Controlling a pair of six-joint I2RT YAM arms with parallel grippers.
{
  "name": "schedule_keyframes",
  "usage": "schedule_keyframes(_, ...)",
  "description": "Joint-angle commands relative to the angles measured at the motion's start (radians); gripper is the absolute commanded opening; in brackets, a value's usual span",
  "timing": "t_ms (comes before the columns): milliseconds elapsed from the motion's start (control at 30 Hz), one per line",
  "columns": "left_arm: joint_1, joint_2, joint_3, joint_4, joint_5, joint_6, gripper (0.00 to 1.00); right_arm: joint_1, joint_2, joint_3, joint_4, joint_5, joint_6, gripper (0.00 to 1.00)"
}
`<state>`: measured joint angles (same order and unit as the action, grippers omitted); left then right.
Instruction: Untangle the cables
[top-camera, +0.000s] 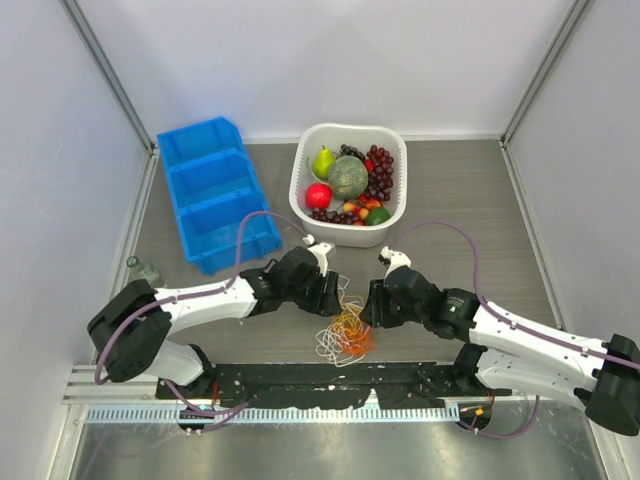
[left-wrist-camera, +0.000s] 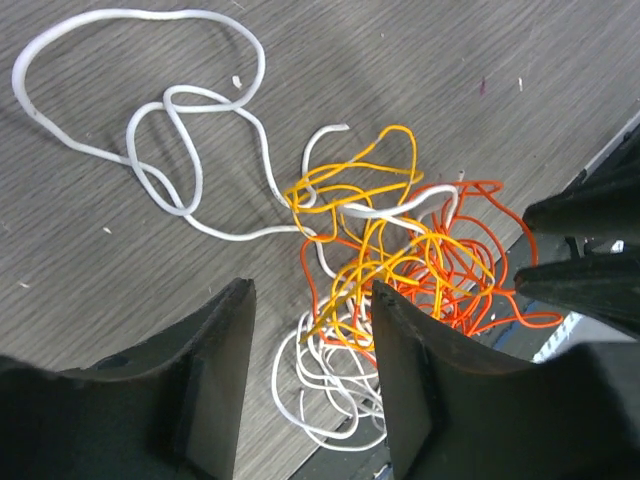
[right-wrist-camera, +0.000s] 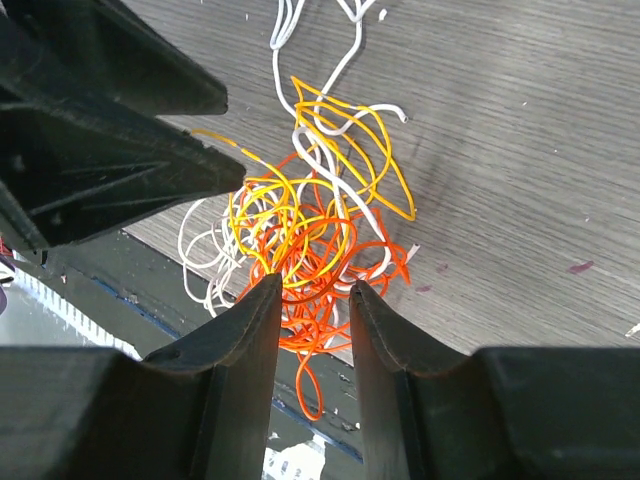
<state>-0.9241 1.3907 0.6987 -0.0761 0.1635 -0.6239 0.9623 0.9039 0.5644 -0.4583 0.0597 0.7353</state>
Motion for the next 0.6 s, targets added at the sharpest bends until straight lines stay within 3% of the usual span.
schedule_keyframes(0, -0.007, 0.048, 0.065, 0.068, -0.004, 0.003, 0.45, -0.002, 0.012, -0.003, 0.058, -0.018, 0.006, 0.38)
schedule_keyframes(133, -0.019, 0.044, 0.119, -0.016, -0.016, 0.027, 0.1, -0.002, 0.012, 0.009, 0.026, 0.015, -0.02, 0.41)
schedule_keyframes(200, -0.027, -0.004, 0.133, -0.062, -0.033, 0.033, 0.02, 0.001, 0.012, 0.025, 0.014, 0.032, -0.037, 0.46)
schedule_keyframes(300, -0.027, -0.117, 0.128, -0.073, -0.03, 0.029, 0.0, 0.001, 0.012, 0.029, 0.038, 0.022, -0.056, 0.53)
schedule_keyframes(567, -0.028, -0.228, 0.16, -0.076, 0.03, -0.026, 0.0, 0.003, 0.058, 0.028, 0.159, -0.018, -0.053, 0.54)
